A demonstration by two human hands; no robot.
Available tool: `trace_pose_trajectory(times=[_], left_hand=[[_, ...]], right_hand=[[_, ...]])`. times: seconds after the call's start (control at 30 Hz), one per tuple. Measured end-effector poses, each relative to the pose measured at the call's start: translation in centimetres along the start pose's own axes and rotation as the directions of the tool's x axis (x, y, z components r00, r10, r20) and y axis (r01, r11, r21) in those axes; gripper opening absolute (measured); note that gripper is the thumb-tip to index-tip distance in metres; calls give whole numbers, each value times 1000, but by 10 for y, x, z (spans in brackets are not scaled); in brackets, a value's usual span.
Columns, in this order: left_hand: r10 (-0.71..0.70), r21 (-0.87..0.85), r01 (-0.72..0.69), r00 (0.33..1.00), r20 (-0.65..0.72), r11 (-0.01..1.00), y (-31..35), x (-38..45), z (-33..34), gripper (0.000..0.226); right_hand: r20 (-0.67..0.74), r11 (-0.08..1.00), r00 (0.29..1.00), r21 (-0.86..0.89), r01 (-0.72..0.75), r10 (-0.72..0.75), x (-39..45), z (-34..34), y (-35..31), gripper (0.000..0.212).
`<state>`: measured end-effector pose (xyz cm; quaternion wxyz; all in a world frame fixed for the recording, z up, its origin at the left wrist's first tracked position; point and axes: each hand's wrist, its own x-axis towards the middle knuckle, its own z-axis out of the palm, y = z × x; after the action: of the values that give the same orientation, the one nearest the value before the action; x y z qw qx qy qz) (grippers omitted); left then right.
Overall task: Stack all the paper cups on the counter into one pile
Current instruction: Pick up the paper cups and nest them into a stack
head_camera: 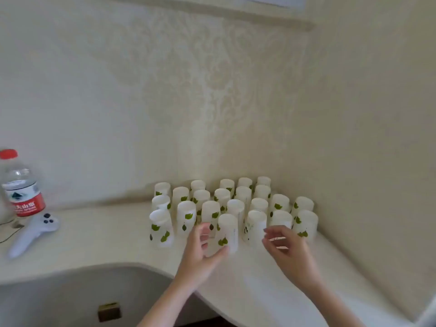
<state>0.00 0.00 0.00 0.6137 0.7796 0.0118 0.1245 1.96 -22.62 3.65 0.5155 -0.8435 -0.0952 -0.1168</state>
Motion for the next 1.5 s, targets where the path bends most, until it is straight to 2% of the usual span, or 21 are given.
trace_pose_trajectory(times=[0.07, 0.13, 0.23, 0.33, 0.5, 0.63, 0.7, 0.9, 1.03, 1.1, 1.17, 1.2, 1.23, 1.27, 1.3, 1.33, 1.37, 1.4, 1.43, 1.5], left_hand=[[2, 67, 0, 999, -32, 998, 6, 13, 23, 82], [-5, 101, 13, 997, -80, 995, 7, 24, 43, 89], [6, 124, 14, 987, -160, 992, -5, 37, 60, 81], [15, 105, 1, 988, -156, 994, -10, 40, 64, 71], [45, 69, -46, 999, 5, 997, 0, 13, 62, 52], [36, 58, -45, 988, 152, 997, 9, -22, 65, 63], [47, 81, -65, 977, 208, 995, 15, -37, 69, 64], [61, 100, -91, 961, 272, 991, 17, -61, 75, 64], [40, 108, -75, 955, 294, 991, 16, -56, 74, 74], [37, 124, -83, 942, 333, 989, 14, -57, 64, 92], [53, 150, -111, 936, 347, 982, 13, -53, 40, 108], [77, 152, -128, 950, 302, 980, 13, -48, 23, 102], [120, 153, -151, 973, 199, 977, 13, -41, 3, 89], [170, 173, -172, 985, 29, 970, 10, -32, -18, 74], [220, 244, -174, 959, -176, 954, 6, -19, -37, 65], [274, 337, -153, 897, -348, 929, 2, -6, -55, 61], [322, 427, -111, 827, -461, 897, -4, 8, -70, 62], [339, 478, -61, 783, -521, 876, -10, 21, -82, 67], [307, 474, -16, 782, -543, 880, -16, 31, -90, 73], [198, 407, 38, 829, -522, 913, -27, 49, -99, 82]], right_hand=[[11, 1000, 1000, 2, -15, 15, 0, 13, -5, 17], [14, 1000, 1000, 15, -23, 23, 1, 25, 2, 19], [38, 996, 996, 51, -77, 75, 6, 35, 17, 20], [72, 990, 991, 74, -118, 113, 10, 48, 19, 37], [60, 991, 994, 96, -93, 87, -1, 44, 18, 43], [77, 999, 996, 20, -38, 37, -28, 13, 24, 49], [99, 999, 994, -6, -39, 40, -45, 0, 26, 45], [72, 996, 995, 46, -72, 68, -77, -9, 31, 39], [101, 994, 992, 74, -86, 78, -72, -10, 34, 40], [100, 991, 991, 94, -98, 89, -68, -17, 36, 51], [-25, 982, 993, 150, -114, 119, -54, -33, 40, 49], [-117, 979, 983, 165, -120, 140, -42, -43, 44, 43], [-198, 980, 967, 152, -129, 158, -29, -53, 49, 40], [-247, 983, 954, 106, -149, 171, -14, -62, 57, 44], [-263, 982, 946, 67, -178, 189, 1, -68, 64, 53], [-258, 977, 943, 42, -207, 211, 15, -71, 69, 64], [-246, 971, 940, 35, -234, 236, 27, -71, 72, 74], [-238, 968, 939, 38, -248, 250, 38, -69, 74, 82], [-235, 966, 937, 47, -253, 257, 48, -66, 74, 87], [-221, 967, 942, 46, -250, 254, 63, -60, 79, 90]])
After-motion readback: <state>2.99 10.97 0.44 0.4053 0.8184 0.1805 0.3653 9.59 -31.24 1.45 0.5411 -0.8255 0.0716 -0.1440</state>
